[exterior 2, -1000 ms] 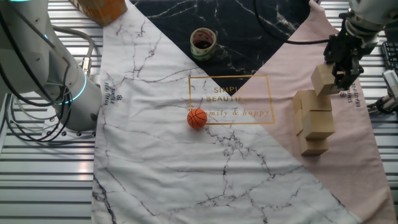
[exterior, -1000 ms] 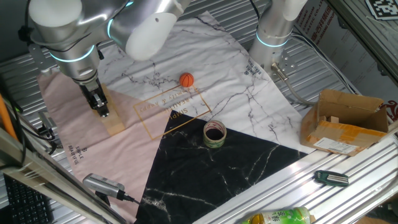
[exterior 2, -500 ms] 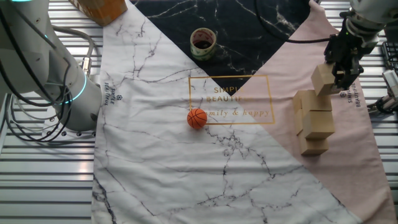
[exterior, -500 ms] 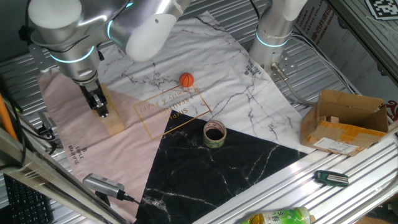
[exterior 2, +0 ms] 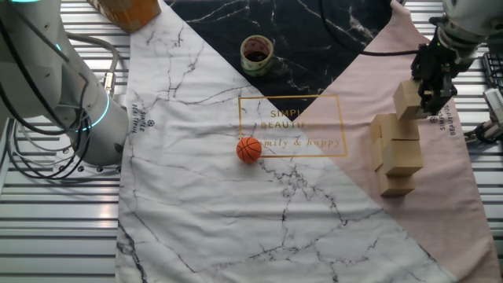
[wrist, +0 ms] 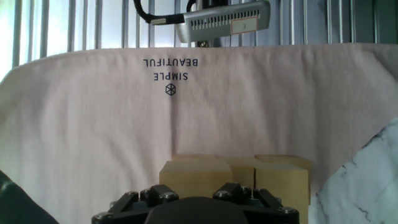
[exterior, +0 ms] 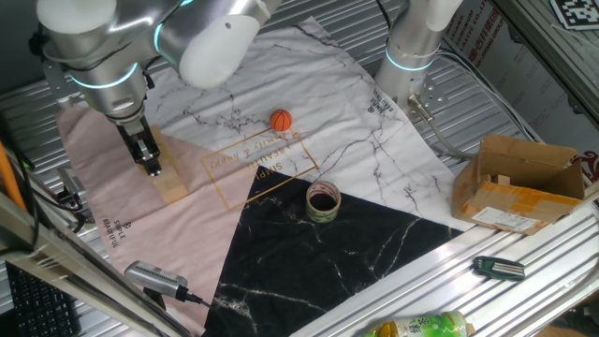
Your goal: Stack the blocks into a pyramid shape
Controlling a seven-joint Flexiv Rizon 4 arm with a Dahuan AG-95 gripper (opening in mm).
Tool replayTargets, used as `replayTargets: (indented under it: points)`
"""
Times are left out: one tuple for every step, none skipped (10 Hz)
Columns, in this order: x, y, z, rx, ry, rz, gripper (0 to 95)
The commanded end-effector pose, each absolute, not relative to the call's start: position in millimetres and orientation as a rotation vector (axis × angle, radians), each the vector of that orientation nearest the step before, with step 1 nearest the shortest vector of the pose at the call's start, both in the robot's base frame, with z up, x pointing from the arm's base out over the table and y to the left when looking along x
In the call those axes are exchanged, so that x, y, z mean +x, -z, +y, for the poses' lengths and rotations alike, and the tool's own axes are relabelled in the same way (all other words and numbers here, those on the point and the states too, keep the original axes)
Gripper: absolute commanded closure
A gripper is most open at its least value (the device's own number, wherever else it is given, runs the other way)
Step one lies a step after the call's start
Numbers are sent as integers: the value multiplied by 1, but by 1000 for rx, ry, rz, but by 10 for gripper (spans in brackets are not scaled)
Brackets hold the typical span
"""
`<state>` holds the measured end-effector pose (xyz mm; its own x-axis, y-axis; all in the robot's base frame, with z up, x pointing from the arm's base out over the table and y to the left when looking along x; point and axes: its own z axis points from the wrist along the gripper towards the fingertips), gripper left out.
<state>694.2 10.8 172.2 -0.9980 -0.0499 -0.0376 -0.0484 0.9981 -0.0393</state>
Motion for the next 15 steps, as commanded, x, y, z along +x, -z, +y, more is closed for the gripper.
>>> replayTargets:
  points:
    - [694, -172, 11, -78, 70, 3107, 950]
    - [691, -172, 6, -83, 63, 3102, 950]
    - [686, -172, -5, -91, 52, 3097, 950]
    - [680, -173, -15, -108, 51, 3094, 950]
    - [675, -175, -25, -122, 52, 3096, 950]
    - [671, -177, -31, -120, 30, 3092, 950]
    - [668, -177, -35, -130, 33, 3093, 950]
    - [668, -177, -35, -136, 34, 3095, 950]
    - [669, -177, -35, -132, 33, 3093, 950]
    - [670, -176, -35, -128, 36, 3093, 950]
    - [670, -175, -36, -111, 29, 3092, 950]
    - [673, -171, -38, -97, 32, 3089, 950]
    - [674, -170, -39, -82, 32, 3090, 950]
    - [675, -169, -40, -73, 35, 3089, 950]
    - [675, -168, -41, -61, 26, 3088, 950]
